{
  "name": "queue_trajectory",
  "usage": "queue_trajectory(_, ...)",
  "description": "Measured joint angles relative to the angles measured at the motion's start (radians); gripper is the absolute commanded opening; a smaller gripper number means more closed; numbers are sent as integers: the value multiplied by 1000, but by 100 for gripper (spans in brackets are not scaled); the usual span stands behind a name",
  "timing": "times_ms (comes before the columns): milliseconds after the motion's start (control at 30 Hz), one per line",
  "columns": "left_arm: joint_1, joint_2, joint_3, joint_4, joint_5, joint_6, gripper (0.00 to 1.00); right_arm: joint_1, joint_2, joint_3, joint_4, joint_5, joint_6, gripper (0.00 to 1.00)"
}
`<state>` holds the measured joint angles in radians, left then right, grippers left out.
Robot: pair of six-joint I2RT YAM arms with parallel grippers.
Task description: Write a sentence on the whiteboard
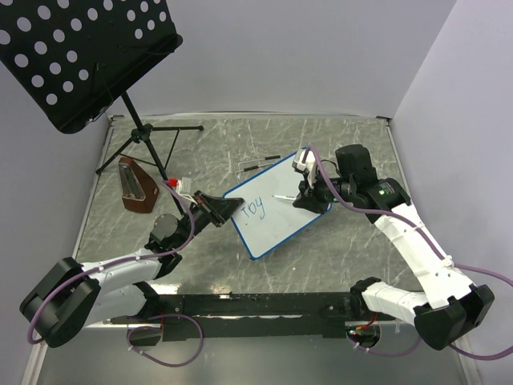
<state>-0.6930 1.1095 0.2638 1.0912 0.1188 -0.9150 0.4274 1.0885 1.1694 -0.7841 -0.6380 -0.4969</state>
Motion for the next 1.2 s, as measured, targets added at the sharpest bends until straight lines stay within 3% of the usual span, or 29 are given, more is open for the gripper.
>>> queue_trajectory(467,0,0,0,0,0,0,1,0,0,0,9,-14,-2,0)
queue_trajectory(1200,5,34,0,3,27,-22,1,41,16,0,62,125,11,0)
